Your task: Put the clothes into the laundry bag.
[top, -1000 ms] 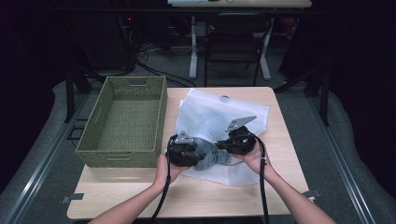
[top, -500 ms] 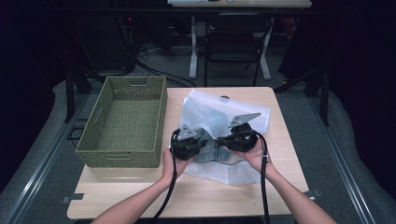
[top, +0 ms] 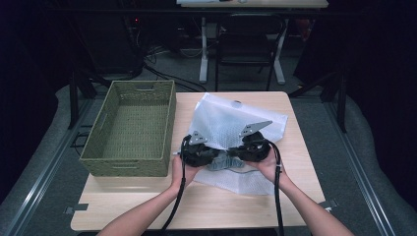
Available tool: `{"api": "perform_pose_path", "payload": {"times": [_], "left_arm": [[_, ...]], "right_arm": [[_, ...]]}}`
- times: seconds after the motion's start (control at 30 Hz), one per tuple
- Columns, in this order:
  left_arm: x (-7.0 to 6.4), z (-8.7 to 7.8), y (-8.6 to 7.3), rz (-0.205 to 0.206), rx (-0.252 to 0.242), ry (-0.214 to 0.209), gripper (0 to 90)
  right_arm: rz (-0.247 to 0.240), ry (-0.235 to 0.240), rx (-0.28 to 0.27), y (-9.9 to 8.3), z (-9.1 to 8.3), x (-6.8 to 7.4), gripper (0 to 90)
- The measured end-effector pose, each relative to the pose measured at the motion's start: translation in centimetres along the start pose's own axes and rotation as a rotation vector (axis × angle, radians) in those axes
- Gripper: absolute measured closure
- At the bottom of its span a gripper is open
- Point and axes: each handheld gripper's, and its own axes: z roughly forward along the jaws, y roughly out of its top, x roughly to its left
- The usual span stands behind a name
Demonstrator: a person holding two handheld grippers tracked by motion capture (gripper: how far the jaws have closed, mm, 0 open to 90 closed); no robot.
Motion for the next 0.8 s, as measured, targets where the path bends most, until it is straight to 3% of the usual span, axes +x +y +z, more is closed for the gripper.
{"api": "perform_pose_path", "payload": {"times": [0.13,0.3,0.4,0.53,0.8], "left_arm": [[-0.5,-1.4,-0.4,0.010,0.035,0.006,40.0],[-0.7,-0.9,-1.3,-0.008,0.064,0.016,34.4],[-1.0,-0.1,-1.6,0.004,0.091,0.017,33.4],[-1.3,1.0,-2.2,0.003,0.116,0.008,40.2],[-1.4,2.0,-2.6,0.008,0.107,0.007,60.7]], "right_arm": [[0.001,-0.008,-0.006,0.0,-0.2,0.0,88.5],[0.004,-0.009,-0.003,-0.1,-0.2,-0.2,88.5],[0.004,-0.011,0.000,-0.2,-0.1,-0.2,88.5],[-0.002,-0.011,0.005,-0.2,0.0,0.0,88.5],[0.005,-0.007,0.012,-0.3,0.0,0.0,88.5]]}}
